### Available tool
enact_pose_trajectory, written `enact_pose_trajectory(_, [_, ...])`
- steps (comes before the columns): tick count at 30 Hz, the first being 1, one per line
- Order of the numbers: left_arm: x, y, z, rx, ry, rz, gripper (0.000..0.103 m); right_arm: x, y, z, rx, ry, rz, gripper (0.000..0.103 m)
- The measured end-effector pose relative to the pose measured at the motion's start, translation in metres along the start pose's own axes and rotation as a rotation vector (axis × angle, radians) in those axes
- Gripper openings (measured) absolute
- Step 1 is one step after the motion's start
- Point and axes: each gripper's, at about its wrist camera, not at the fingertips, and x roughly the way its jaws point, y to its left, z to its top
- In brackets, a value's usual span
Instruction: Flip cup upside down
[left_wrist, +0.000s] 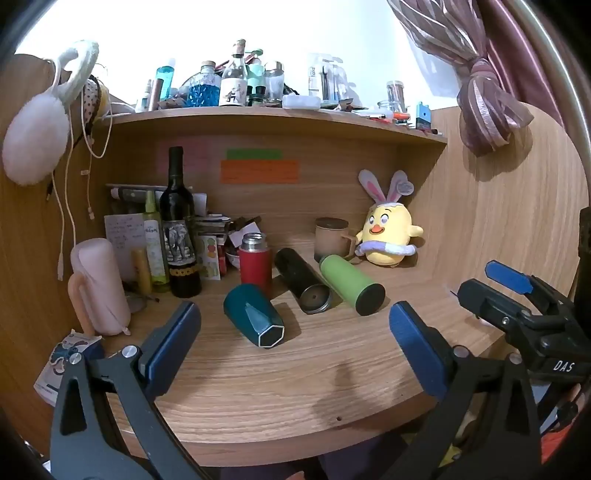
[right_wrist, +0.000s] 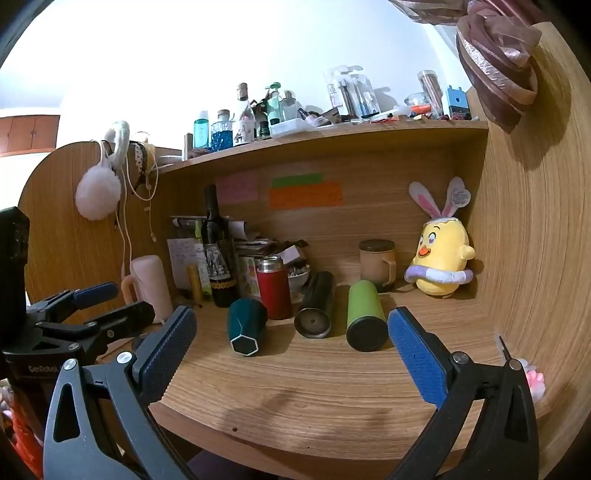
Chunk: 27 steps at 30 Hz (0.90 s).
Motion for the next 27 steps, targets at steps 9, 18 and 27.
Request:
enact_pose_trajectory(9, [0.0013, -0.0016, 0.0001, 0.015, 0.006, 0.007, 0.103, -0.0003, 0.002, 0.0009, -0.013, -0.006, -0.003, 0.103])
enact_pose_trajectory(18, [-0.0012, -0.003, -0.0008, 0.01, 0.003, 0.006, 0.103, 0.0029, 0.0026, 0.0013, -0.007, -0.007, -0.002, 0.103])
enact_pose_trajectory(27, [-0.0067, -0.0064, 0.0019, 0.008, -0.003, 0.002, 0.103, 0.0051, 0.0038, 0.003, -0.008, -0.009, -0.003, 0.103])
